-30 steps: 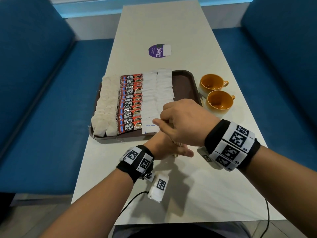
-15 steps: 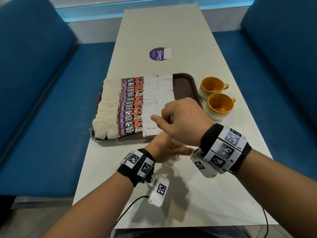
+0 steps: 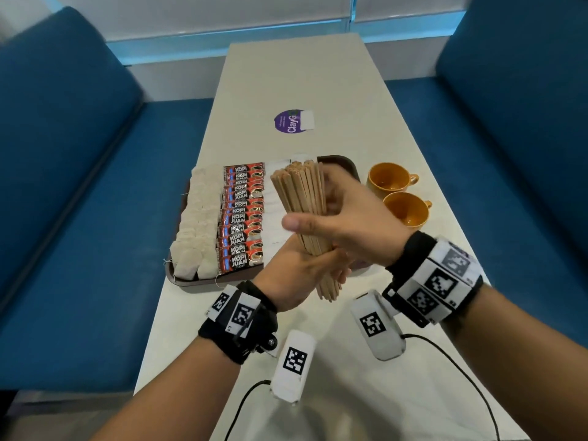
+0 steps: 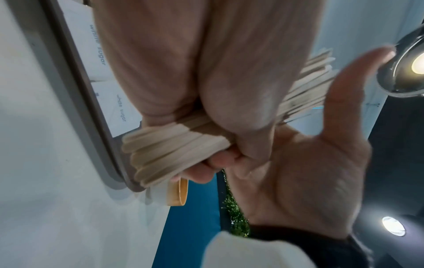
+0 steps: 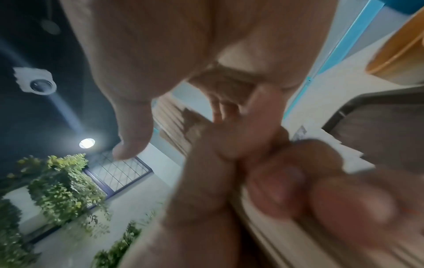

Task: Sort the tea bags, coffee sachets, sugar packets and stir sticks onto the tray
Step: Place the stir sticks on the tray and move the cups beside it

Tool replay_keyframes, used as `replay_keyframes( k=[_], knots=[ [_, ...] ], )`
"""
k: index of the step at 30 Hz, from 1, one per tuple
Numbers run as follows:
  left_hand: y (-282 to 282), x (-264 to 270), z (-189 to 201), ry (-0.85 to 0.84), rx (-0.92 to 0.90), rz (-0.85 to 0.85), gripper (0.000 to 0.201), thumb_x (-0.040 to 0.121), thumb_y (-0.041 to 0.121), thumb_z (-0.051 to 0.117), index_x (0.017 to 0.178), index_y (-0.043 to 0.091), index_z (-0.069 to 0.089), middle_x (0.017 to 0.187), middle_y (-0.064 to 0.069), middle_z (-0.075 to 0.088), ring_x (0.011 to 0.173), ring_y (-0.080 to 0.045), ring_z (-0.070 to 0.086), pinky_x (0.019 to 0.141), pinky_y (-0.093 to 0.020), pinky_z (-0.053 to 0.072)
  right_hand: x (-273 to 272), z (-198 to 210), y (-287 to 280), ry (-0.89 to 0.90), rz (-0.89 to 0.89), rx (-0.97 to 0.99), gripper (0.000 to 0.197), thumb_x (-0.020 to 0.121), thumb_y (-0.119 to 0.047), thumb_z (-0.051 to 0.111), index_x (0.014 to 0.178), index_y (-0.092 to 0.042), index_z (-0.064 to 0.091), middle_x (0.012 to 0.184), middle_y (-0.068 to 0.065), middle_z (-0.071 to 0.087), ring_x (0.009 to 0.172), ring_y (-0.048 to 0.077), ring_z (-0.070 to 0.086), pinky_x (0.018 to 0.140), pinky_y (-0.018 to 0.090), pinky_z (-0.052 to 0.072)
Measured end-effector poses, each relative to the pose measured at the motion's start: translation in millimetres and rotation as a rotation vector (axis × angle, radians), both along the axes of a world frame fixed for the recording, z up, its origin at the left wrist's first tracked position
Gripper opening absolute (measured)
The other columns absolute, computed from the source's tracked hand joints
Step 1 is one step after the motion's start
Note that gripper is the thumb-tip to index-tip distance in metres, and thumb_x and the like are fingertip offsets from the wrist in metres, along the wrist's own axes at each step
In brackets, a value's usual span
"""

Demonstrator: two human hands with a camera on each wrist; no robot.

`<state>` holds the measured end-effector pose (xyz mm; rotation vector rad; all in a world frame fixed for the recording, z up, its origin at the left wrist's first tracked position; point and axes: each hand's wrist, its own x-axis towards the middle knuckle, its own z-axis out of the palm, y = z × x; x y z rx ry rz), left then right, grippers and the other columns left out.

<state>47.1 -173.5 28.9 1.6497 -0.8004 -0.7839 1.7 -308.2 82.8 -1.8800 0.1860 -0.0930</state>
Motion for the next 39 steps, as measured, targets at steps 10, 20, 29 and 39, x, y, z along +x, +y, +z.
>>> replay_keyframes(
  k=[10, 20, 29, 39],
  knots=[
    [-15, 12, -7, 0.06, 0.07, 0.05, 0.035, 0.094, 0.007, 0.071, 0.126, 0.002, 0.057, 0.098, -0.004, 0.075, 0.086, -0.006, 0.074, 0.075, -0.023, 0.06, 20, -27, 0, 0.056, 0.001, 0.07, 0.031, 0.101, -0.032, 0.062, 0.115, -0.005, 0.068, 0.097, 0.001, 0.079, 0.091, 0.007, 0.074, 0.078, 0.019, 0.056],
    [26, 57, -21, -0.528, 0.3, 0.047, 0.059, 0.084, 0.042, 0.079, 0.136, 0.032, 0.05, 0.147, 0.014, 0.036, 0.139, -0.01, 0.027, 0.114, -0.028, 0.025, 100, -27, -59, 0.343, -0.471, 0.16, 0.02, 0.095, -0.02, 0.072, 0.097, -0.003, 0.062, 0.063, 0.006, 0.063, 0.047, 0.018, 0.06, 0.056, 0.037, 0.062],
    [36, 54, -47, -0.594, 0.456, -0.077, 0.062, 0.086, 0.05, 0.075, 0.139, 0.041, 0.044, 0.165, 0.022, 0.006, 0.153, -0.013, -0.012, 0.125, -0.055, 0.008, 144, -63, -75, 0.735, -0.426, -0.078, 0.021, 0.096, -0.005, 0.063, 0.109, 0.008, 0.055, 0.09, 0.024, 0.07, 0.075, 0.036, 0.075, 0.06, 0.044, 0.064],
    [36, 52, -53, -0.589, 0.504, -0.081, 0.061, 0.086, 0.053, 0.073, 0.138, 0.044, 0.041, 0.165, 0.026, -0.003, 0.153, -0.013, -0.02, 0.125, -0.056, 0.006, 158, -73, -75, 0.782, -0.318, -0.709, 0.048, 0.089, -0.037, 0.072, 0.121, -0.003, 0.061, 0.119, 0.014, 0.066, 0.113, 0.036, 0.065, 0.099, 0.046, 0.054]
  ],
)
